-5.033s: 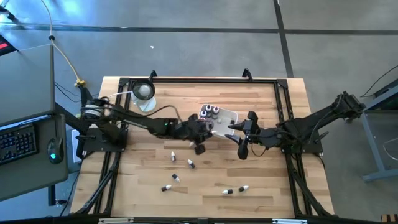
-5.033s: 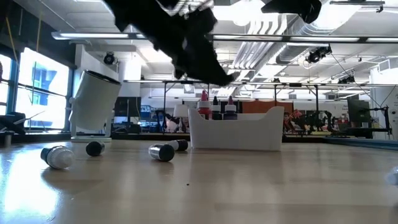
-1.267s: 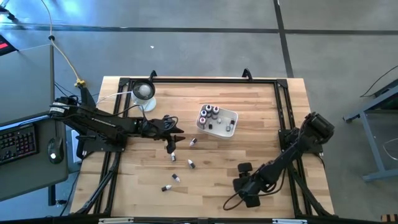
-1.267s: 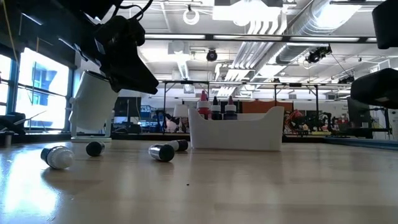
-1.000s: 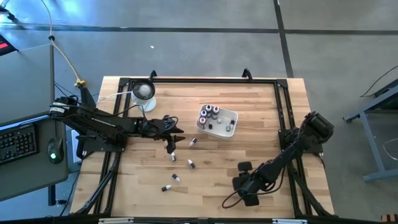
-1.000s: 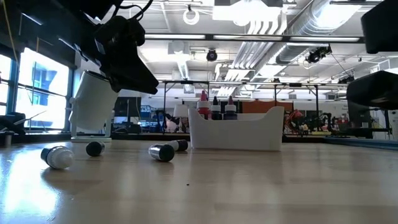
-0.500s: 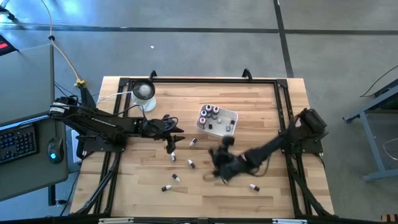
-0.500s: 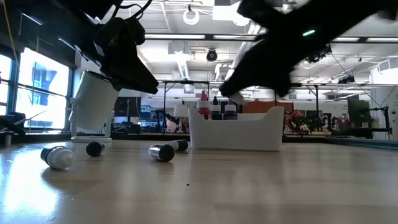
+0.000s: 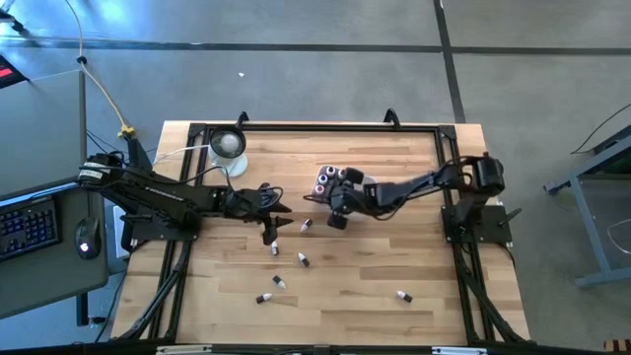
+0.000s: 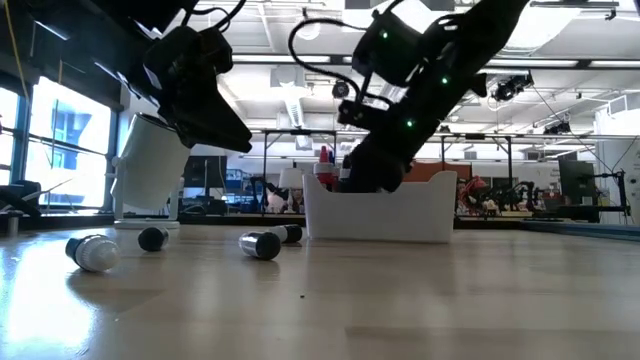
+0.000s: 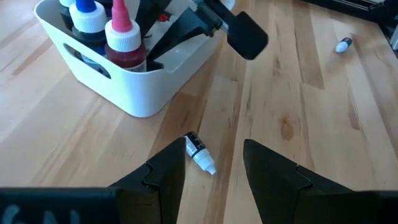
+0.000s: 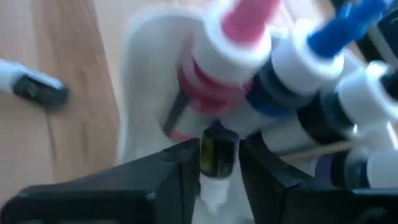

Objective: Pick & Place food coloring
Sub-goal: Put the green small food coloring bottle into the white bin, then put the black small food coloring bottle into the white bin

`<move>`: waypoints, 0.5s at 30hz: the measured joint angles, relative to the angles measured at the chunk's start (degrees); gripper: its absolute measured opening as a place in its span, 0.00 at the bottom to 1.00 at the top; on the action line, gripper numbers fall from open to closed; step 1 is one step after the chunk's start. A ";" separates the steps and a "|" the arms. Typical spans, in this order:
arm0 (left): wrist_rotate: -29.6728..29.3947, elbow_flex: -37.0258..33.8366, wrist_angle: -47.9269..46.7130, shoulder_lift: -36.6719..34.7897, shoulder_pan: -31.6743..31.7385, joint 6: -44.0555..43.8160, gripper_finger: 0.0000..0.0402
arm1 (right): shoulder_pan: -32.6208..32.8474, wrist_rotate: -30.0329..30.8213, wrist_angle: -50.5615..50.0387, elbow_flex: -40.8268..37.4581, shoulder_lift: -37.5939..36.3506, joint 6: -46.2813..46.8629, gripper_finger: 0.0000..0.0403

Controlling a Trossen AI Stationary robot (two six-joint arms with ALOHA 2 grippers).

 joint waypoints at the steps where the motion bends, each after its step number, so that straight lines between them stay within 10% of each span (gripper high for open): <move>1: -0.05 0.00 -0.01 0.00 -0.01 0.00 0.40 | -0.44 -0.20 -0.99 0.00 0.00 0.00 0.29; 15: -7.54 -0.02 2.37 3.19 0.00 -3.55 0.40 | 4.80 1.51 -4.37 0.07 -9.34 -0.42 0.42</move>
